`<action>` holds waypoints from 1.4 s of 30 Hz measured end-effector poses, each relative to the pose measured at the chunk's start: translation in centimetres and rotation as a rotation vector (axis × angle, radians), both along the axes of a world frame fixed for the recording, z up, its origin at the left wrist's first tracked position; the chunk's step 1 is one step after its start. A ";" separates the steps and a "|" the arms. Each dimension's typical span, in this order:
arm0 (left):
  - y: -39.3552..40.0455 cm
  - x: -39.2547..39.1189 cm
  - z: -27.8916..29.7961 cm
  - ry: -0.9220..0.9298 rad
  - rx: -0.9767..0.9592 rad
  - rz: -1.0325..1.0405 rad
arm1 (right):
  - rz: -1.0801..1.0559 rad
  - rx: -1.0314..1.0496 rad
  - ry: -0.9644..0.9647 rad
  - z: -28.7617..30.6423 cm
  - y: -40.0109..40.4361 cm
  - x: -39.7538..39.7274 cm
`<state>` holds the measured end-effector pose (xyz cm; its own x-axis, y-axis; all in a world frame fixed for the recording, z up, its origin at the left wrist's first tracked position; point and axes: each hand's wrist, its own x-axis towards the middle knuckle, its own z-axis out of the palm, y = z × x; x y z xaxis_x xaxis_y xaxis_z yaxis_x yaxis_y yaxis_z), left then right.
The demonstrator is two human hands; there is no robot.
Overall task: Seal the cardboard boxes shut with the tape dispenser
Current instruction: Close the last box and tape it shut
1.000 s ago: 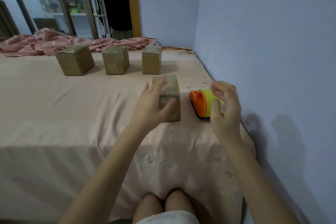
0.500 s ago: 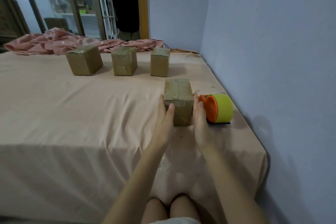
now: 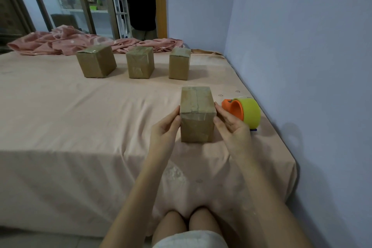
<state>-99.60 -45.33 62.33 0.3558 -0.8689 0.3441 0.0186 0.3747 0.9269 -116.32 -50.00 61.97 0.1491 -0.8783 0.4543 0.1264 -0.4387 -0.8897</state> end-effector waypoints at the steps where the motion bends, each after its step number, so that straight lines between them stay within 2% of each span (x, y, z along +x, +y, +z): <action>1: 0.4 -0.1 0.0 -0.020 -0.019 0.016 | -0.022 -0.008 -0.005 0.0 0.1 0.1; 10: 1.0 -0.6 -0.7 -0.187 -0.104 0.120 | -0.089 0.020 -0.070 0.0 0.4 0.6; 18: 0.8 -0.6 -0.8 -0.160 -0.129 0.176 | -0.110 0.071 -0.137 0.0 0.5 1.1; 28: -0.1 -0.8 -0.1 -0.105 -0.069 0.225 | -0.157 0.067 -0.181 0.4 0.9 1.8; 33: 0.2 -0.2 -0.1 -0.071 -0.042 0.113 | -0.106 0.088 -0.134 0.6 1.1 1.3; 36: 0.8 0.3 0.6 -0.123 -0.013 0.050 | -0.066 0.131 -0.071 1.6 1.0 0.6; 42: 0.9 -0.6 2.3 -0.297 0.089 0.126 | -0.108 -0.006 0.148 3.1 0.8 0.3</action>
<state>-100.24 -44.47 64.68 0.3579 -0.8559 0.3732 -0.2981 0.2740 0.9144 -115.99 -49.19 65.03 0.1197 -0.8901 0.4398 -0.0544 -0.4482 -0.8923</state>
